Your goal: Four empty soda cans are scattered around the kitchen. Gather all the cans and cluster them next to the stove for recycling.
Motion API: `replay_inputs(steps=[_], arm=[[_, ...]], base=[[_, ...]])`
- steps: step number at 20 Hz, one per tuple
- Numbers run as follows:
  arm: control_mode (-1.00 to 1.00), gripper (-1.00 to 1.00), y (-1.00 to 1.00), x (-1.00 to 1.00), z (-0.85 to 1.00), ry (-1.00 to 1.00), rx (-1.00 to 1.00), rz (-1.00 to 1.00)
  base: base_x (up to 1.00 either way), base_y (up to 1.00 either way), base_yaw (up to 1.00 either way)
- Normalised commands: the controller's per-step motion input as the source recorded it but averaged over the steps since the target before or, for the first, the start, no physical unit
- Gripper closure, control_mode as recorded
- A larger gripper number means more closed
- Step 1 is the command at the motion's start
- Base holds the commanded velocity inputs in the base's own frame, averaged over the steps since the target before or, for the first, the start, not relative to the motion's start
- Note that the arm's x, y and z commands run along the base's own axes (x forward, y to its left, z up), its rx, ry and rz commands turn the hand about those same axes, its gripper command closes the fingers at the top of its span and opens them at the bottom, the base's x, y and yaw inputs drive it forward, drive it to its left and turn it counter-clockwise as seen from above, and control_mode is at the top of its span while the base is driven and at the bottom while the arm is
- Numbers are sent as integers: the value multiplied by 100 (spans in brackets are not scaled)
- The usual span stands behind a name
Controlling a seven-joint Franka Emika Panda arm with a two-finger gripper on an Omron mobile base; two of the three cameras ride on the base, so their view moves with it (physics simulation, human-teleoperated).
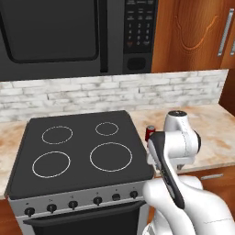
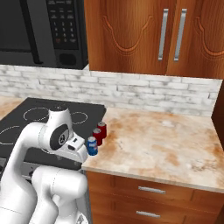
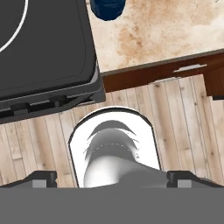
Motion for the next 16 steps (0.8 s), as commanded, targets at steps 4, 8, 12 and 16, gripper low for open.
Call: replay_inputs(steps=[4, 8, 12, 16], arm=[[-100, -100, 0, 0, 0, 0, 0, 0], [100, -100, 2, 0, 0, -1, 0, -1], [100, -100, 0, 0, 0, 0, 0, 0], [100, -100, 0, 0, 0, 0, 0, 0]], base=[[0, 0, 0], [0, 5, -1], [-7, 77, -2], [-3, 94, -6]])
